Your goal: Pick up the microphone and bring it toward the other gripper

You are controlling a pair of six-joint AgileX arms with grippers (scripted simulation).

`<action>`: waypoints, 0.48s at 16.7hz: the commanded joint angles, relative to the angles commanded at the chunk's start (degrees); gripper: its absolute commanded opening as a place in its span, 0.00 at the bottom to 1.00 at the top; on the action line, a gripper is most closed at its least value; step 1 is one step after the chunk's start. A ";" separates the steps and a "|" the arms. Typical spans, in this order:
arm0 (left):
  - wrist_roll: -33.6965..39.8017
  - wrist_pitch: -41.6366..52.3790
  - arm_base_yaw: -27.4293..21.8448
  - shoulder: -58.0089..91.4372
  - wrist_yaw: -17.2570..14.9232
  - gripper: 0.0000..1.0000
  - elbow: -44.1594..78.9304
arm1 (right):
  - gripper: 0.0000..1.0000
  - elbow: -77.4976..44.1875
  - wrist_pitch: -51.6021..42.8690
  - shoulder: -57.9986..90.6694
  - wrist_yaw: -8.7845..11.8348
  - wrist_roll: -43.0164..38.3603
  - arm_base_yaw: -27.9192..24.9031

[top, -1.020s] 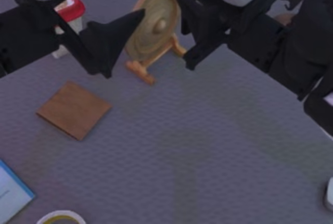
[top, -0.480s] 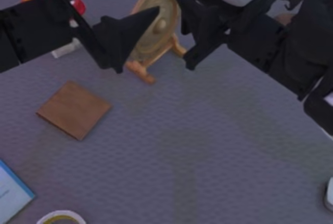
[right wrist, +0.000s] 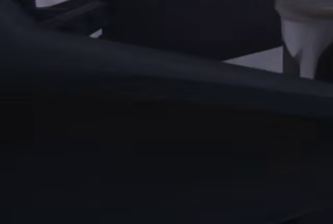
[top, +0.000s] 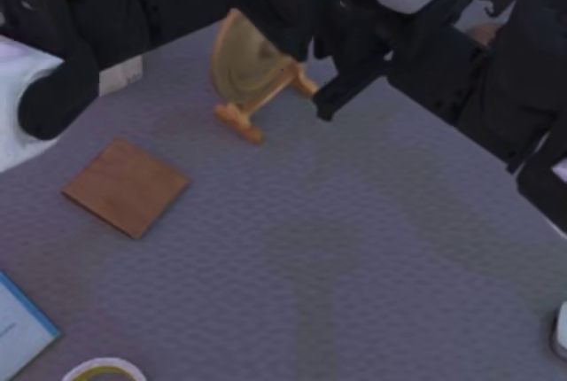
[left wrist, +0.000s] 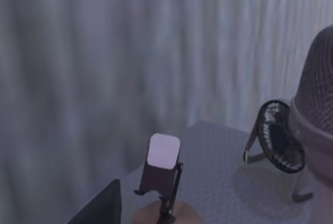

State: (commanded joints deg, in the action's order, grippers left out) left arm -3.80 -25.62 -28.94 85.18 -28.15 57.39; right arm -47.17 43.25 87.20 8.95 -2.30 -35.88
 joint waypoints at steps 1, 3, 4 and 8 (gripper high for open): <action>0.04 -0.44 -0.99 1.64 0.96 1.00 1.33 | 0.00 0.00 0.00 0.00 0.00 0.00 0.00; 0.09 -0.85 -1.98 3.11 1.91 1.00 2.62 | 0.00 0.00 0.00 0.00 0.00 0.00 0.00; 0.09 -0.85 -1.98 3.12 1.92 1.00 2.63 | 0.00 0.00 0.00 0.00 0.00 0.00 0.00; 0.09 -0.85 -1.98 3.12 1.92 0.85 2.63 | 0.00 0.00 0.00 0.00 0.00 0.00 0.00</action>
State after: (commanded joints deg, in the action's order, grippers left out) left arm -3.70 -26.48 -30.93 88.29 -26.24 60.02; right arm -47.17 43.25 87.20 8.95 -2.30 -35.88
